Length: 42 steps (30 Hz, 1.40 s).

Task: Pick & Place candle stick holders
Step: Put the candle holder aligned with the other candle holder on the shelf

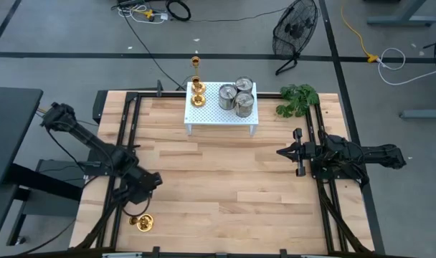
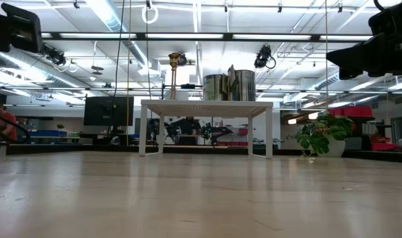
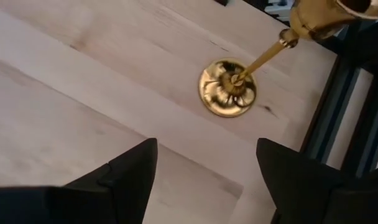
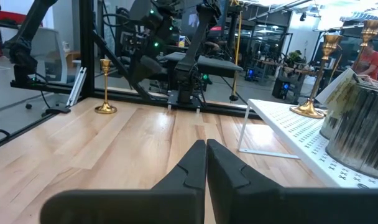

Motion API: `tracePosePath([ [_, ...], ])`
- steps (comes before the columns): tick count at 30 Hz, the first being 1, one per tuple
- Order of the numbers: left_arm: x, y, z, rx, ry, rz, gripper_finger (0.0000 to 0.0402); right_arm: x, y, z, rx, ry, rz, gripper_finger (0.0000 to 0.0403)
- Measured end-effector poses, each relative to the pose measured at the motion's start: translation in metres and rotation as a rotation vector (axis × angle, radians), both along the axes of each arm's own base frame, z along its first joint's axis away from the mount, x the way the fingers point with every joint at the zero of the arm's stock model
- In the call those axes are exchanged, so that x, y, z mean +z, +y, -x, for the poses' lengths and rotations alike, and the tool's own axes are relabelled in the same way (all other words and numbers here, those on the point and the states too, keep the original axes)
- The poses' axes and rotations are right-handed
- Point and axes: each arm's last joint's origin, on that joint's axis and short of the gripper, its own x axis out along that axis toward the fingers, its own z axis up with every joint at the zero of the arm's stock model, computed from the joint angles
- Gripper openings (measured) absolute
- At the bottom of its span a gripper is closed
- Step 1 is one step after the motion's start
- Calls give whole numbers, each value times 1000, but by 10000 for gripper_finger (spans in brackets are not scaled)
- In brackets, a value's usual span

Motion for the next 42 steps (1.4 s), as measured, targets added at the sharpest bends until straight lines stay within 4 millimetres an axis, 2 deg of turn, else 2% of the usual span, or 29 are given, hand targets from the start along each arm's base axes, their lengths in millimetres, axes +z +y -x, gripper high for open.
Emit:
tracePosePath([
  [20, -32, -26, 15, -23, -12, 104, 284, 0, 0, 0, 0, 0, 0, 17],
  [30, -25, -38, 13, -63, -111, 197, 284, 0, 0, 0, 0, 0, 0, 17],
  [42, -24, -44, 18, -38, -108, 195, 284, 0, 0, 0, 0, 0, 0, 17],
])
